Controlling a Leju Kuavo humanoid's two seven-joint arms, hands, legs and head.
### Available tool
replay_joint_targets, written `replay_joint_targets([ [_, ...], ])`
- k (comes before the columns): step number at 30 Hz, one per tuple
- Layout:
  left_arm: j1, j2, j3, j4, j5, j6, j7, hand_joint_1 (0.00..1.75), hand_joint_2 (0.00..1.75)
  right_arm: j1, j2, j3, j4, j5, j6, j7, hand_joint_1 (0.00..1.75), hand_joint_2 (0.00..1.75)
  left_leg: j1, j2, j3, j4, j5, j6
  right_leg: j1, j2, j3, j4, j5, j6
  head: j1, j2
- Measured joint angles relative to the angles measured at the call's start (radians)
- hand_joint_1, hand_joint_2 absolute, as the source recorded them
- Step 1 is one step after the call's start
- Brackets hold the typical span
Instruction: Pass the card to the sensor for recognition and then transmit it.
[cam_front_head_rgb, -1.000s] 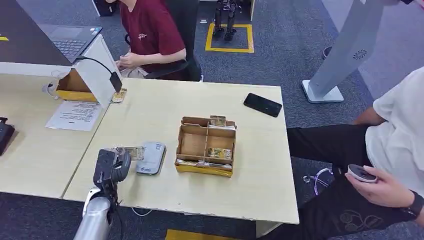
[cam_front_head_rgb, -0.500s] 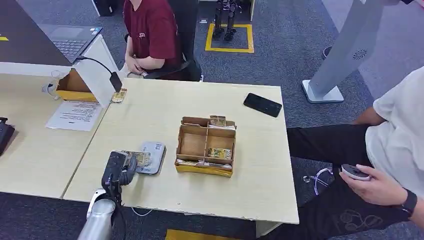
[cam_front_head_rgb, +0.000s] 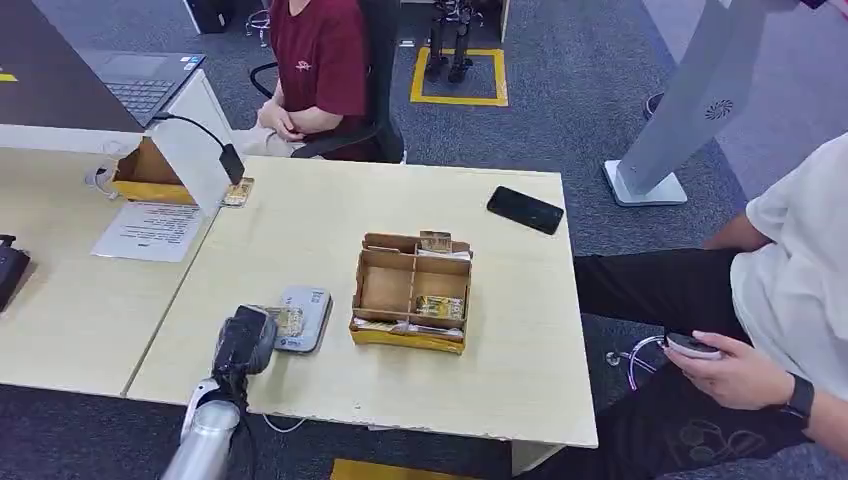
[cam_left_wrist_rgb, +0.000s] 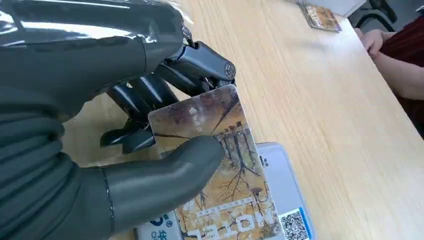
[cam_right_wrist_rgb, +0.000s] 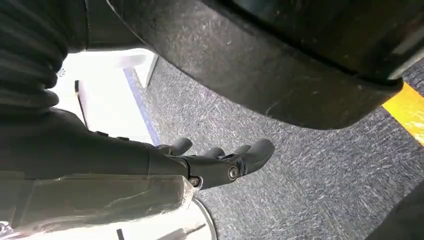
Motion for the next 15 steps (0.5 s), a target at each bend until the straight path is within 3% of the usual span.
replay_joint_targets([
  [8,-0.025,-0.002,-0.011,0.050,-0.083,0.074,0.018,1.75,1.75,-0.001,0.000,0.008,0.000,0.002,0.002,0.000,0.00,1.75,0.000,0.000,0.001,0.000,0.000,0.000,0.000,0.000,0.001,0.000,0.000,0.000,0.000,0.000],
  [15,-0.038,-0.002,-0.011,0.077,-0.095,0.084,0.018,1.75,1.75,-0.002,0.000,0.021,0.000,0.002,0.002,0.000,0.00,1.75,0.000,0.000,0.002,0.000,0.000,0.000,0.000,-0.001,0.003,0.000,0.000,0.000,0.000,0.000],
])
